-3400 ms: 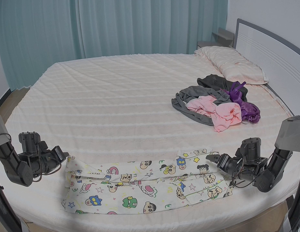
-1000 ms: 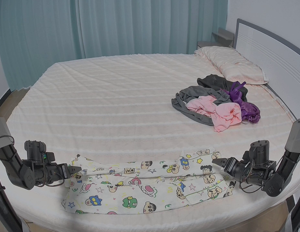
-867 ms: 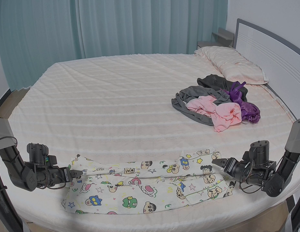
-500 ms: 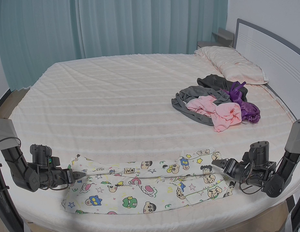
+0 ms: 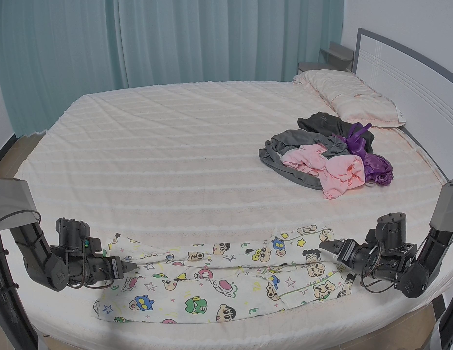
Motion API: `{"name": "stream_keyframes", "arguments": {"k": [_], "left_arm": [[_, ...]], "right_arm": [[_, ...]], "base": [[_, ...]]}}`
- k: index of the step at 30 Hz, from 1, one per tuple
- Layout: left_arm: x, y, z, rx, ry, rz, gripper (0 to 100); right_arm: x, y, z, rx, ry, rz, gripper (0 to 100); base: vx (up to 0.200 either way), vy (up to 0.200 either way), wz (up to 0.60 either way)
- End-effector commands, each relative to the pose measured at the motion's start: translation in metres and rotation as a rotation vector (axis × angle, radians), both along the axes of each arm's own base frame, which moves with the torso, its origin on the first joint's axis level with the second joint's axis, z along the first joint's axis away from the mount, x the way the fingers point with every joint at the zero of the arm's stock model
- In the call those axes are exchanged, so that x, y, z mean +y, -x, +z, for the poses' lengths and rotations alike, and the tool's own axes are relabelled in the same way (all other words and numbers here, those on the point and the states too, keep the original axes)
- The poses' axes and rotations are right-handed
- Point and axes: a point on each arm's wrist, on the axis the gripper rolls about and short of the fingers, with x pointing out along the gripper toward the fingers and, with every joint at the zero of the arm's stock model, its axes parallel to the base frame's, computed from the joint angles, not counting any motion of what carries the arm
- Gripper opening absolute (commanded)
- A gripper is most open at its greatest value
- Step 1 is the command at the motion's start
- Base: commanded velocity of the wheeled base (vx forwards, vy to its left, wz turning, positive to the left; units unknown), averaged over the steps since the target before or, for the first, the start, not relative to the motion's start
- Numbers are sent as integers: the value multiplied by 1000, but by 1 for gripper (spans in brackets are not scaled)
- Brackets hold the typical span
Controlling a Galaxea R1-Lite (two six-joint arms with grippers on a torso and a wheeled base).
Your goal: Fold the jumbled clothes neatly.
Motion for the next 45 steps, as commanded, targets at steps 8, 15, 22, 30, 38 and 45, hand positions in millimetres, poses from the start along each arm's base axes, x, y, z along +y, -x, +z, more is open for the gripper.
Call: {"name": "stream_keyframes", "arguments": {"k": [8, 15, 22, 30, 38, 45], "left_arm": [[-1, 6, 2, 8, 0, -3, 0], [8, 17, 17, -28, 0, 31, 0], [20, 22, 27, -27, -2, 74, 0], [32, 26, 31, -28, -12, 108, 0], [35, 27, 24, -2, -14, 110, 0], [34, 28, 13, 41, -20, 93, 100]], "right_arm": [[-2, -1, -1, 5, -4, -5, 100], [-3, -2, -1, 2, -5, -9, 100], [-3, -2, 0, -2, -5, -10, 100], [-3, -2, 0, -3, -4, -10, 100], [-2, -3, 0, -4, -6, -10, 100], [-2, -3, 0, -3, -5, -10, 100]], "base": [[0, 0, 0], [0, 0, 0], [0, 0, 0], [0, 0, 0], [0, 0, 0], [0, 0, 0]]}}
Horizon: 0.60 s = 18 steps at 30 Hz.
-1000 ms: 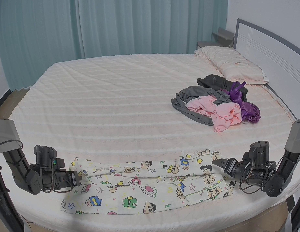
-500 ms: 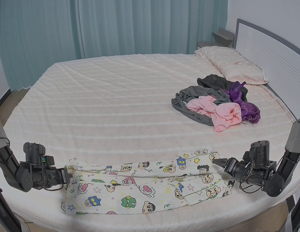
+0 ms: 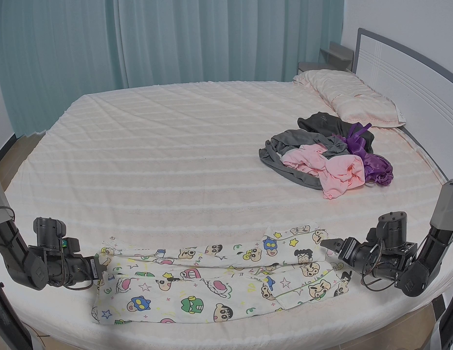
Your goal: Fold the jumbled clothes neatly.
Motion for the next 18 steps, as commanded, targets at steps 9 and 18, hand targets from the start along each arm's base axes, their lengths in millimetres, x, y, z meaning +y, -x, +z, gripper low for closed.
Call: {"name": "stream_keyframes", "arguments": {"k": [9, 18], "left_arm": [[19, 0, 14, -59, -7, 82, 100], [9, -11, 50, -190, 66, 224, 100]], "right_arm": [[0, 0, -1, 2, 0, -1, 100], [-1, -1, -1, 4, 0, -4, 100]], "base": [[0, 0, 0], [0, 0, 0]]}}
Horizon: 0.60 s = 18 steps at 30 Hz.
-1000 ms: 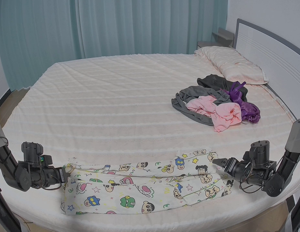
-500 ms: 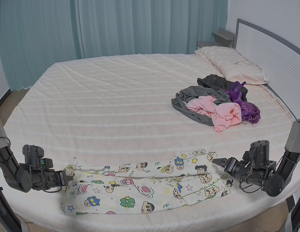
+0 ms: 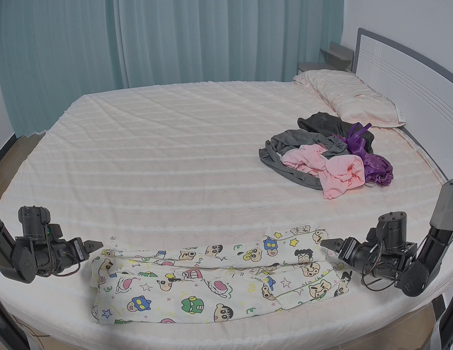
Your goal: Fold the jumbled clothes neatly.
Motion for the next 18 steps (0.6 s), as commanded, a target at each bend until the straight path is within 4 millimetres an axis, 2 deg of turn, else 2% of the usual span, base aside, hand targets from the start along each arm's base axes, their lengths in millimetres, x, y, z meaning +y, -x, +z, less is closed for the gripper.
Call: {"name": "stream_keyframes", "arguments": {"k": [1, 6, 9, 10, 12, 17, 18], "left_arm": [[-13, -14, 26, -106, 23, 73, 100], [-43, -18, 26, -93, 115, 64, 100], [-75, -19, 22, -41, 221, 96, 100], [-78, -19, 21, -34, 232, 101, 100], [-99, -21, 10, 26, 306, 154, 100], [-109, -21, -2, 90, 338, 201, 100], [-111, -26, -5, 106, 344, 218, 100]], "right_arm": [[-1, 0, -1, 3, 1, -4, 100], [-1, -1, -1, 4, 0, -5, 100], [-1, -1, -2, 9, 2, -3, 100], [-1, -1, -2, 7, 1, -5, 100], [-1, -1, -3, 10, 3, -6, 100], [-1, -1, -5, 15, 6, -5, 100], [-1, -2, -5, 17, 7, -5, 100]], "base": [[0, 0, 0], [0, 0, 0], [0, 0, 0], [0, 0, 0], [0, 0, 0], [0, 0, 0], [0, 0, 0]]}}
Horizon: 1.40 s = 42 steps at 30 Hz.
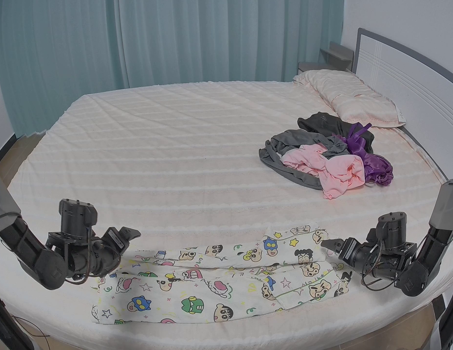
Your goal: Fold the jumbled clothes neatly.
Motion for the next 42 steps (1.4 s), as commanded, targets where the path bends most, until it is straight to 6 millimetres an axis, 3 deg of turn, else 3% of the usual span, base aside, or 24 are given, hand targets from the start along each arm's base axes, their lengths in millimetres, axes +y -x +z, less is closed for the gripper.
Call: {"name": "stream_keyframes", "arguments": {"k": [1, 6, 12, 17, 18, 22, 23, 26, 29, 42], "left_arm": [[-18, -9, -19, 85, 7, 2, 100], [-18, -25, -28, 111, 42, 79, 100], [-21, -40, -25, 80, 67, 127, 100], [-20, -39, -25, 90, 49, 158, 100], [-20, -36, -26, 108, 39, 156, 0], [-20, -31, -19, 127, 28, 153, 0], [-20, -23, -5, 119, 28, 150, 0], [-18, -18, 7, 104, 28, 146, 0], [-16, -11, 10, 122, 5, 132, 0], [-10, 13, -12, 252, -66, 102, 0]], "right_arm": [[1, -1, -4, 11, 5, 1, 100], [0, -2, -5, 1, 3, -2, 100], [1, -4, -11, -22, 0, -5, 100], [1, -4, -9, -30, -2, -5, 100], [1, -4, -9, -30, -2, -5, 100], [1, -4, -9, -30, -1, -3, 100], [1, -4, -9, -30, -2, -3, 100], [1, -4, -8, -31, -3, -3, 100], [1, -3, -8, -31, -3, -3, 100], [1, -3, -8, -30, -1, -1, 100]], "base": [[0, 0, 0], [0, 0, 0], [0, 0, 0], [0, 0, 0], [0, 0, 0], [0, 0, 0], [0, 0, 0], [0, 0, 0], [0, 0, 0], [0, 0, 0]]}}
